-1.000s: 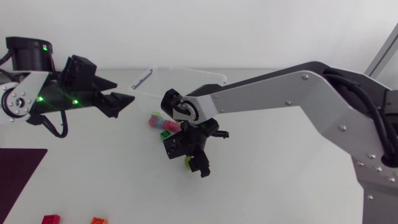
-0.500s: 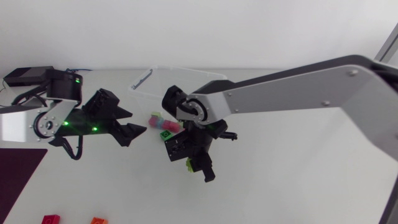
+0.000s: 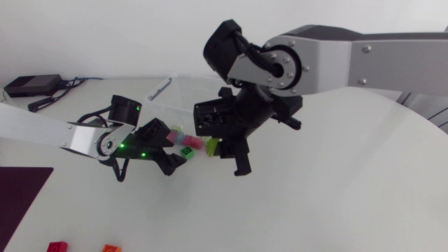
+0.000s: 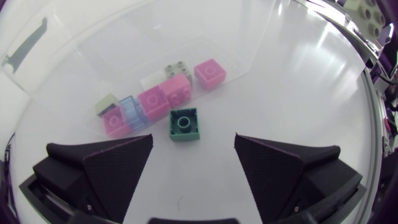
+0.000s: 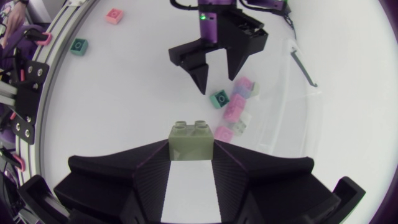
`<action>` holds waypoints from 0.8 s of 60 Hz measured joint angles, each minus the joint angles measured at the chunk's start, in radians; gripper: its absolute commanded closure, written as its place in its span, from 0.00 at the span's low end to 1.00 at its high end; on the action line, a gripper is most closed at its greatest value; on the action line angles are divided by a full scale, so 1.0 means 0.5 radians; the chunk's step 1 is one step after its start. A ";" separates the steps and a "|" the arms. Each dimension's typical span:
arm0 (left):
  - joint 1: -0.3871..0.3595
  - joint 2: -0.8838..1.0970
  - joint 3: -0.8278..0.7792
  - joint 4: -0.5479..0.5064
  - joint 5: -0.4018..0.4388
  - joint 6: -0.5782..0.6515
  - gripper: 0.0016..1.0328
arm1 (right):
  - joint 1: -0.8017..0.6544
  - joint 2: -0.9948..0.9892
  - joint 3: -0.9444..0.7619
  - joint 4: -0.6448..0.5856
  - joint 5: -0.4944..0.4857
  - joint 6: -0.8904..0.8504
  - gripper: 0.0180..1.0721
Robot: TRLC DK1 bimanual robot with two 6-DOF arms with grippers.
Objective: Pick up the duplo bricks and place them in the container
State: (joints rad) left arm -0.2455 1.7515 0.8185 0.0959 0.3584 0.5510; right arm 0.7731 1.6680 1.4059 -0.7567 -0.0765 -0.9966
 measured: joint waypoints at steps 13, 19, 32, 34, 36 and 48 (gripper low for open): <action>0.000 0.259 0.190 0.039 -0.002 -0.001 0.11 | -0.178 -0.053 0.024 0.230 -0.125 0.144 0.84; 0.000 0.333 0.233 0.040 -0.012 -0.001 0.11 | -0.267 -0.060 0.060 0.391 -0.159 0.213 0.84; -0.023 0.444 0.307 0.046 -0.045 -0.003 0.11 | -0.446 -0.038 0.146 0.616 -0.175 0.323 0.84; -0.027 0.452 0.318 0.046 -0.047 -0.008 0.11 | -0.461 -0.021 0.153 0.656 -0.175 0.335 0.84; -0.033 0.459 0.330 0.046 -0.047 -0.009 0.11 | -0.478 0.003 0.165 0.694 -0.175 0.352 0.84; -0.063 0.509 0.394 0.047 -0.054 -0.039 0.17 | -0.542 0.198 0.218 0.806 -0.173 0.410 0.79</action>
State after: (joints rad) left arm -0.2768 2.0060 1.0157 0.1192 0.3313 0.5316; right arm 0.5022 1.7672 1.5150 -0.3538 -0.1631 -0.7914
